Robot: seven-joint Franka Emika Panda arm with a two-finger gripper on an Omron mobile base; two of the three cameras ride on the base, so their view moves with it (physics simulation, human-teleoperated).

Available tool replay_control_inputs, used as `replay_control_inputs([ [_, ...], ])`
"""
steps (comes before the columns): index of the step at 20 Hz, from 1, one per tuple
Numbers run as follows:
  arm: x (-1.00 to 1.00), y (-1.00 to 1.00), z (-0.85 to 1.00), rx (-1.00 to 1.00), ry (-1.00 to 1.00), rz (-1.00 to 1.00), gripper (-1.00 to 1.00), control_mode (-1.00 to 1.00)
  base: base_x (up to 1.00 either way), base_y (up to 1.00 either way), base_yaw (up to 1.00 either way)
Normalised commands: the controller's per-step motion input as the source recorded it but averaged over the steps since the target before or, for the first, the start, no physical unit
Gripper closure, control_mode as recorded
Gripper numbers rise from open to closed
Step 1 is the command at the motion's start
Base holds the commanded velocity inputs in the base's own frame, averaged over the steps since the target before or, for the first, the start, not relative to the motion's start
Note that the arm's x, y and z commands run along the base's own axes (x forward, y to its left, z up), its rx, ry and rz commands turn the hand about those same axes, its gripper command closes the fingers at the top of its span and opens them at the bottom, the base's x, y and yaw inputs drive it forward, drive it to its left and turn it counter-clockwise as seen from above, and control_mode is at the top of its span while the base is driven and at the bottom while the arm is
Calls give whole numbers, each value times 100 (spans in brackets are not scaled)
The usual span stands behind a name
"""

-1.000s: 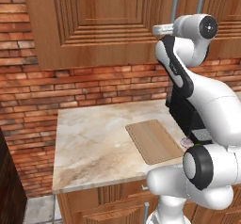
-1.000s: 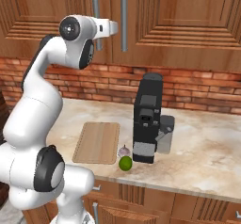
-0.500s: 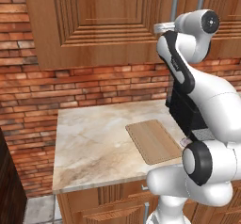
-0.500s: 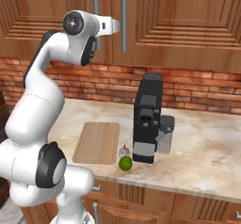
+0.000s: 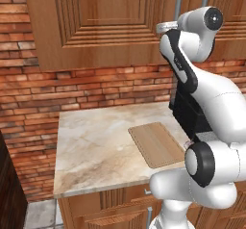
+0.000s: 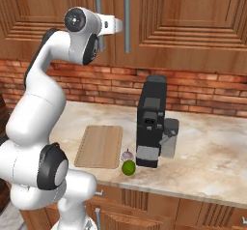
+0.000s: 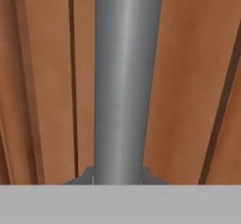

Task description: Open the cabinet. Place the bowl and condiment on the counter. Then place the lime and garlic on the cutting board.

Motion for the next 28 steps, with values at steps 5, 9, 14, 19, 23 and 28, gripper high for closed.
replay_control_inputs([
  [5, 12, 6, 0, 0, 2, 0, 100, -100, 0, 0, 0],
  [9, -3, 21, 0, 0, 0, 0, 100, -100, 0, 0, 0],
  [14, -20, 16, 0, 0, 0, -1, 100, -100, 0, 0, 0],
  [19, -48, 10, 0, 0, 6, -3, 100, -100, 0, 0, 0],
  [23, -59, 5, -1, 0, 5, -4, 100, -100, 0, 0, 0],
  [28, -57, 4, -9, 0, 3, -3, 100, -100, 0, 0, 0],
])
